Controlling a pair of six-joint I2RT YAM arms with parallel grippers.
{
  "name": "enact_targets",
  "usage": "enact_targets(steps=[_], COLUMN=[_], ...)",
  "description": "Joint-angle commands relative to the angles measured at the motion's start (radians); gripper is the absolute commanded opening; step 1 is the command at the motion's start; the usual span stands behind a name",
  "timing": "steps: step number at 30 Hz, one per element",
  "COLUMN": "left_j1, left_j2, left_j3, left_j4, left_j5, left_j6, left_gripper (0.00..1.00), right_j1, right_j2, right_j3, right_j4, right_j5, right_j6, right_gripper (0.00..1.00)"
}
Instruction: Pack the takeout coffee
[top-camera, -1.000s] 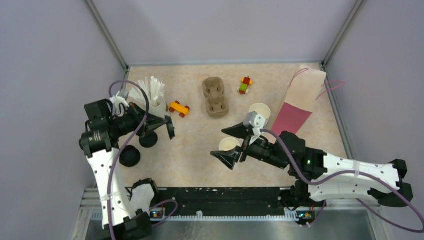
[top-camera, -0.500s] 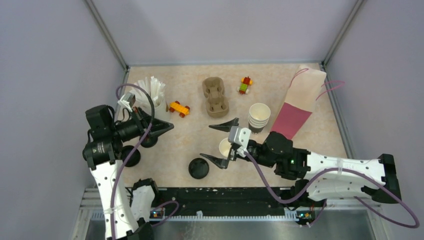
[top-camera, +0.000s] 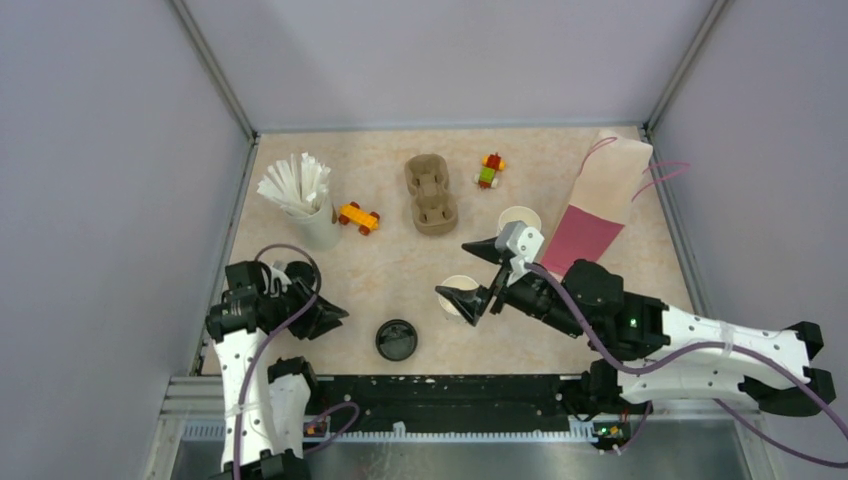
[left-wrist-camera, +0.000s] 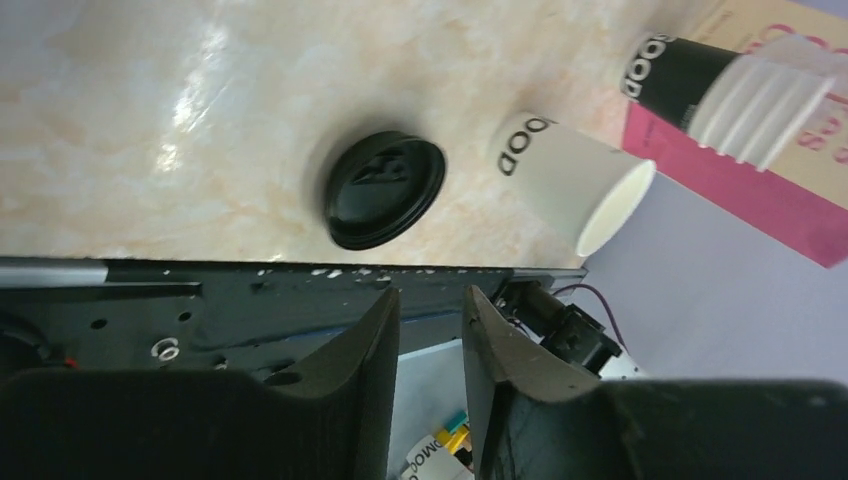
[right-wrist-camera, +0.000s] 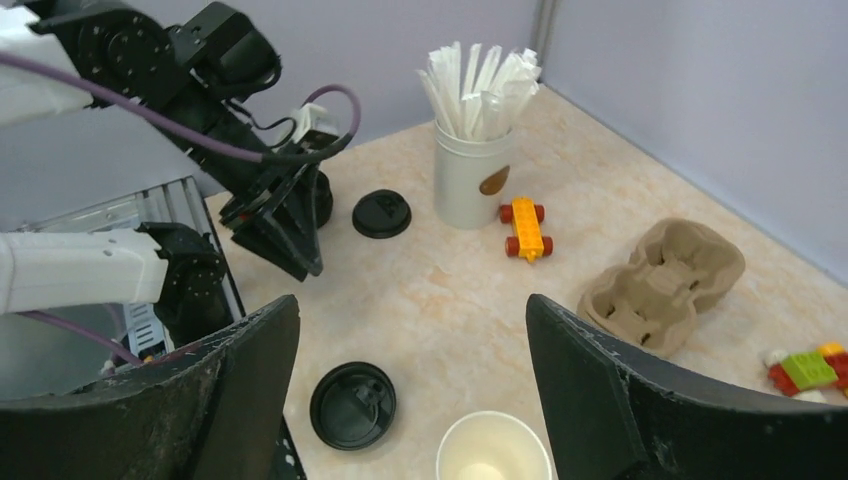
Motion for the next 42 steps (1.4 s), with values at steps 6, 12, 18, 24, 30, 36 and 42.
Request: enact_targets(steps=[6,12,18,24,30,36,42], left_j1=[-0.035,-0.209,-0.29,-0.346,-0.35,-0.46,-0.508], left_j2=[-0.017,0.089,0.025,0.066,0.11,0.21,0.455], left_j3=[-0.148,-0.183,-0.188,-0.166,-0.148,0.16,0.311], left_j4=[0.164,0.247,0.245,0.222,0.203,0.142,0.157], left_j5=[-0.157,-0.29,-0.344,-0.389,-0.391,-0.409,-0.566], left_j6=[-0.057,-0.17,-0.244,-0.274,-0.285,-0.366,-0.226], left_gripper=[0.36,0.43,0.42,0.4,0.4,0.47,0.52], right_j1=[0.007,0.007,0.007,0.008,0.008,0.007,0.007], right_j2=[-0.067,-0.093,-0.126,-0.138,-0.138,-0.141,-0.174], right_j3=[0.077,0.08,0.067,0.064,0.063,0.076,0.058], right_j4=[-0.146,-0.171,-0.185,-0.184,-0.187,-0.225,-0.21], right_j5=[0.123,0.103,0.099,0.093,0.082,0.087,0.101], right_j6=[0.056,0.058,0.078,0.078,0.083,0.077,0.07], right_gripper=[0.82,0.81,0.8,0.8,0.79,0.79,0.79])
